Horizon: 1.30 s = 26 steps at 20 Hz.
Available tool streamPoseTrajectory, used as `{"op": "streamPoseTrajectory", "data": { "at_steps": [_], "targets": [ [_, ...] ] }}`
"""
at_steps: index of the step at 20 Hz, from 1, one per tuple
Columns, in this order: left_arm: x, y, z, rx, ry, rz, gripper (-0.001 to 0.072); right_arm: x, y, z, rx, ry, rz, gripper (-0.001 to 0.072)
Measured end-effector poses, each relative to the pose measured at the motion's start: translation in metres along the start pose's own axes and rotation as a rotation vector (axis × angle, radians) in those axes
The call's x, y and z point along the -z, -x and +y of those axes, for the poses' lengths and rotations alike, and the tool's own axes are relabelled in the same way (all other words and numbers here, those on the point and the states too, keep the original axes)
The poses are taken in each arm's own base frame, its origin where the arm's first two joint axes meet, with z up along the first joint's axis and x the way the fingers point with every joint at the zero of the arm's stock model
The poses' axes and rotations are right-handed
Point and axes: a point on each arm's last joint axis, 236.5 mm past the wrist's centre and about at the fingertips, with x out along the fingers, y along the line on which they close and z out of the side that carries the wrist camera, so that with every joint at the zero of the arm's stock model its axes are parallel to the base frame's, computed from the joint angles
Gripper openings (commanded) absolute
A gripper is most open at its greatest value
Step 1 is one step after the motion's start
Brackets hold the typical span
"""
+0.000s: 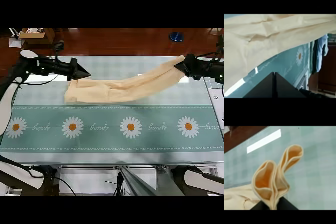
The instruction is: Fold the shirts.
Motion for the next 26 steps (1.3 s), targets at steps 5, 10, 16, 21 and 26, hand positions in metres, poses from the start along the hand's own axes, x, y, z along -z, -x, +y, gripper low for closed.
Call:
{"op": "streamPoseTrajectory", "data": {
  "at_steps": [5, 10, 16, 21, 26],
  "targets": [
    [0.027, -0.068, -0.030, -0.020, -0.071, 0.064, 0.0024, 0.010, 0.030, 0.009, 0.057, 0.032, 0.020, 0.0030],
    [0.070, -0.136, -0.054, -0.041, -0.130, 0.121, 0.0024, 0.015, 0.054, 0.021, 0.074, 0.042, 0.015, 0.0031],
    [0.107, -0.188, -0.056, -0.068, -0.128, 0.161, 0.0024, 0.025, 0.085, 0.045, 0.065, 0.074, 0.008, 0.0031],
    [0.153, -0.233, -0.052, -0.074, -0.070, 0.243, 0.0024, 0.029, 0.110, 0.065, 0.050, 0.090, -0.024, 0.0030],
    [0.154, -0.260, -0.058, -0.051, 0.003, 0.174, 0.0021, 0.036, 0.124, 0.077, 0.037, 0.091, -0.029, 0.0030]
  ]
}}
